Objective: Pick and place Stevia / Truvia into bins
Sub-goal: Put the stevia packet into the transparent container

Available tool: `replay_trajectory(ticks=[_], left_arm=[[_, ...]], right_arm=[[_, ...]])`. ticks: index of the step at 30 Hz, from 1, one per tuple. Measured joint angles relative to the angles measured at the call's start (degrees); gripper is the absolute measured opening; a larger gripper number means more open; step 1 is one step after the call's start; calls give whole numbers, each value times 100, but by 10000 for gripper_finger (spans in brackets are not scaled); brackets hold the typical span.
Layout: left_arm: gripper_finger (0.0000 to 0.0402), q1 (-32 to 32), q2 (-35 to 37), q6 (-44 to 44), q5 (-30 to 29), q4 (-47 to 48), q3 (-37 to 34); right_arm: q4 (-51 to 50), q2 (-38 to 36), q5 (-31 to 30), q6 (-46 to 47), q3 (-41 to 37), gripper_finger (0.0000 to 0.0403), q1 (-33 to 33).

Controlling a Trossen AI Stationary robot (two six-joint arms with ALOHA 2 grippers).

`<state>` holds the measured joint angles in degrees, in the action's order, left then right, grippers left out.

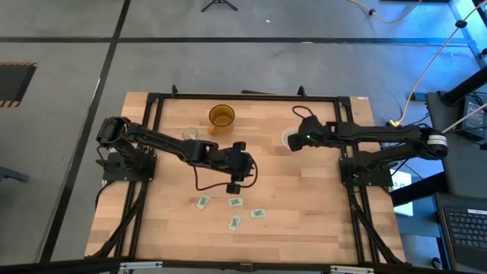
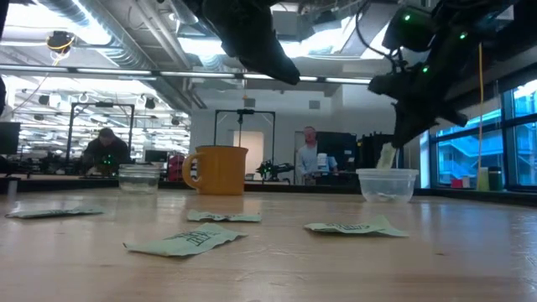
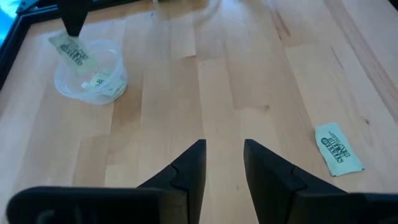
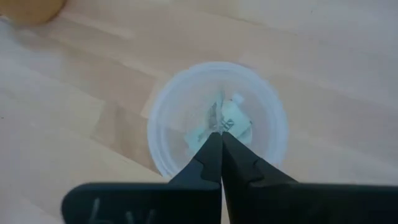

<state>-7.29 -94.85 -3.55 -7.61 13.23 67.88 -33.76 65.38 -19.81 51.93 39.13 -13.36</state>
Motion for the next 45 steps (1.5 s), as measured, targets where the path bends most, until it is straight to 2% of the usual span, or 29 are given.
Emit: replay_trajectory(ticks=[4, 15, 23, 29, 34, 39, 45], left_arm=[[100, 0, -2, 83, 16, 2, 0], [99, 0, -2, 87, 19, 4, 0], [98, 0, -2, 87, 21, 7, 0], [98, 0, -2, 78, 21, 9, 0], [98, -24, -2, -289, 17, 11, 0], [98, -183, -2, -876, -23, 9, 0], [97, -696, -68, -1608, -21, -58, 2]], right_arm=[[335, 304, 329, -160, 0, 0, -128], [424, 776, 491, -157, 2, 5, -238], [444, 776, 491, -169, 2, 36, -236], [442, 768, 489, -251, 2, 77, -236], [337, 544, 483, -483, 69, 101, -236], [96, 140, 341, -589, 460, 111, -202], [414, -133, 941, -895, 771, 112, 497]])
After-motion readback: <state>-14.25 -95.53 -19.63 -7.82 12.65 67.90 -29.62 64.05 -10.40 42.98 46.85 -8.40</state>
